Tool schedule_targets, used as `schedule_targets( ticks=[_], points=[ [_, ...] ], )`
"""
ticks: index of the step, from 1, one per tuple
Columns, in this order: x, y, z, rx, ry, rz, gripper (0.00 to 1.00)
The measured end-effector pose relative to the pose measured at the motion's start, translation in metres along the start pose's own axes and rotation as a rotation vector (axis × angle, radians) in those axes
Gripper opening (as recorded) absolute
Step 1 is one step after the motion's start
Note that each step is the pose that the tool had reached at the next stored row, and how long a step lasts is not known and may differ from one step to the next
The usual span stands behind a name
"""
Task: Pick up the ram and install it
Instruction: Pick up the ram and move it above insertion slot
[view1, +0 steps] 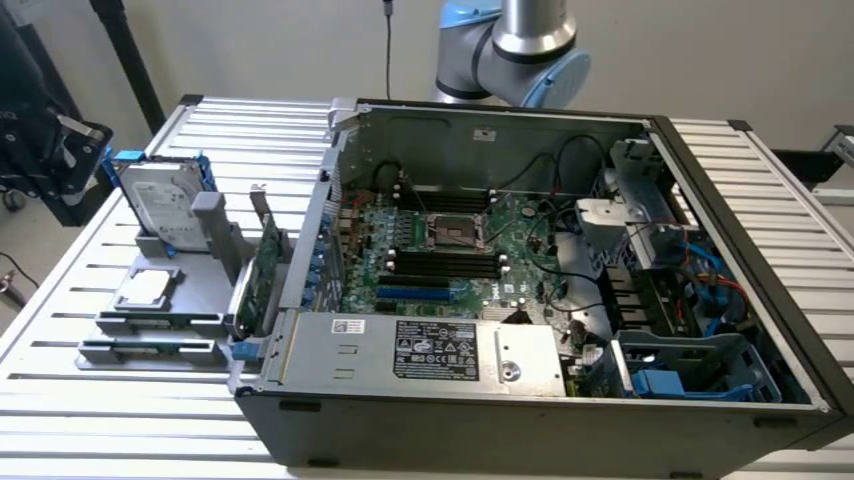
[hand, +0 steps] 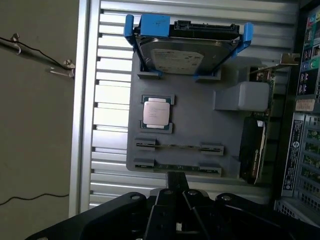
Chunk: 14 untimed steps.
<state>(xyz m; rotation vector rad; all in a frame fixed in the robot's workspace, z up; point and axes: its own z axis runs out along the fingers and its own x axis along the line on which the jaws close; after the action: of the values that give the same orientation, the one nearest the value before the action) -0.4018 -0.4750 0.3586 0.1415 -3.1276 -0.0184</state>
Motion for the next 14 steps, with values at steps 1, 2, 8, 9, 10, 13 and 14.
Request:
schedule_targets(
  ticks=[1, 2, 8, 9, 10, 13, 14],
  points=[
    [0.0001, 0.0, 0.0009, 0.0002, 0.0002, -0.017, 0.11],
    [0.0001, 0.0, 0.0022, 0.0003, 0.0004, -0.035, 0.11],
    [0.0001, 0.0, 0.0081, -0.0005, 0.0002, -0.144, 0.11],
    [0.0001, 0.0, 0.0082, -0.0003, 0.0006, -0.162, 0.11],
    [0.0001, 0.0, 0.0084, -0.0002, 0.0009, -0.18, 0.11],
    [0.0001, 0.0, 0.0089, 0.0002, 0.0013, -0.235, 0.11],
    [0.0001, 0.0, 0.009, 0.0004, 0.0017, -0.253, 0.11]
  ],
)
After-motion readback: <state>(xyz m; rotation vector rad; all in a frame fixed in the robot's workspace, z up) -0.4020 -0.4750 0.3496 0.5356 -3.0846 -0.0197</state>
